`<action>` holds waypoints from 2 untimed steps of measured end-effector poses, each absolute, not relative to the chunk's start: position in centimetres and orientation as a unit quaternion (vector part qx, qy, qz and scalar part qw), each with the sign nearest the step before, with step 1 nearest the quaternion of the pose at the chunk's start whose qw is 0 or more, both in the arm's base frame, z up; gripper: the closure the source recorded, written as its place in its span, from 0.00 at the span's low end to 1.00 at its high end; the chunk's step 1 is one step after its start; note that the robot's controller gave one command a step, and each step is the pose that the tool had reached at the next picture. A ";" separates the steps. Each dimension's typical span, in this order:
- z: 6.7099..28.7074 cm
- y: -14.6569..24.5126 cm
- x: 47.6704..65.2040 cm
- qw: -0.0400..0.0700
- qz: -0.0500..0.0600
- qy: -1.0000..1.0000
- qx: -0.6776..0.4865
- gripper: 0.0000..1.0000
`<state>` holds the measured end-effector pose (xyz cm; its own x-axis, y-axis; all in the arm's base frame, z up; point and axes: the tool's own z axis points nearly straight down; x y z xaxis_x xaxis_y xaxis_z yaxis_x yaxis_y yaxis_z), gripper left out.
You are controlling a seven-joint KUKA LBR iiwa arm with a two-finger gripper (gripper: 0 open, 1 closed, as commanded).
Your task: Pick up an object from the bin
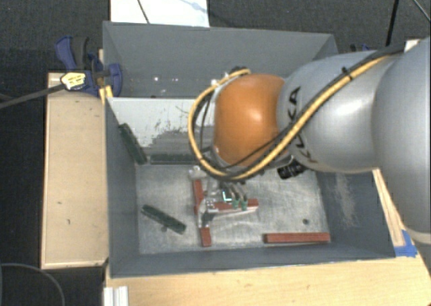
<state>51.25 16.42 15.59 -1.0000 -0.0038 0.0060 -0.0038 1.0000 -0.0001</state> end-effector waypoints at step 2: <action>11.2 14.6 50.6 -0.004 -0.001 -1.000 0.020 0.00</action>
Offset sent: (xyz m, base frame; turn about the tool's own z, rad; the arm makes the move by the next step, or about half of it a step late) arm -0.0171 -0.0331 -0.0843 -0.0643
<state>50.56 14.59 11.20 -0.9992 -0.0403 -0.0087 -0.0403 0.9992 0.0027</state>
